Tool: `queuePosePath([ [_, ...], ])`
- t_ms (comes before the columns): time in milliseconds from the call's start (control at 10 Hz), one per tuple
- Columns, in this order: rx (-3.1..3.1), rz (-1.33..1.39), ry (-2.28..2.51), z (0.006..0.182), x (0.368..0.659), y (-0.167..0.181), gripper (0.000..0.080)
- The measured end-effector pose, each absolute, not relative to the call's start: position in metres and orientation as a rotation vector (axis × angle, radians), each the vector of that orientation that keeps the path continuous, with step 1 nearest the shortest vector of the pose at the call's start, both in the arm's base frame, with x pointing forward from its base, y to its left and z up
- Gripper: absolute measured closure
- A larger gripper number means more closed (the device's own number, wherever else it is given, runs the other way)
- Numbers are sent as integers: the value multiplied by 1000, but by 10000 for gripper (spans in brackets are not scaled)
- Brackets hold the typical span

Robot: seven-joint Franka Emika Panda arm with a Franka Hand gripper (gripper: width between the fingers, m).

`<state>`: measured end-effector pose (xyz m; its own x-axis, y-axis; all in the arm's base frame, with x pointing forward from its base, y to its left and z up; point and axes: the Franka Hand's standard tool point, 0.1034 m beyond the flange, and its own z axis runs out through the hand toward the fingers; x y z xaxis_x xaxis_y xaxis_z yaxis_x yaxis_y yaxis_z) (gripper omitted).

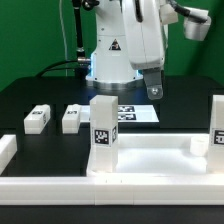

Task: Assemble desk

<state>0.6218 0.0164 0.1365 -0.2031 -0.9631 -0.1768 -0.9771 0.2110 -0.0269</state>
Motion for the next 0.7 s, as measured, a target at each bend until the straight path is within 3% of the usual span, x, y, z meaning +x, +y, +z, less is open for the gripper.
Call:
queuePosePath([
  [200,-1932,106,2292,121,602,23,151],
  [400,-1976,119,2315,90,569,23,151],
  [700,-2017,28,2332,40,555,41,151],
])
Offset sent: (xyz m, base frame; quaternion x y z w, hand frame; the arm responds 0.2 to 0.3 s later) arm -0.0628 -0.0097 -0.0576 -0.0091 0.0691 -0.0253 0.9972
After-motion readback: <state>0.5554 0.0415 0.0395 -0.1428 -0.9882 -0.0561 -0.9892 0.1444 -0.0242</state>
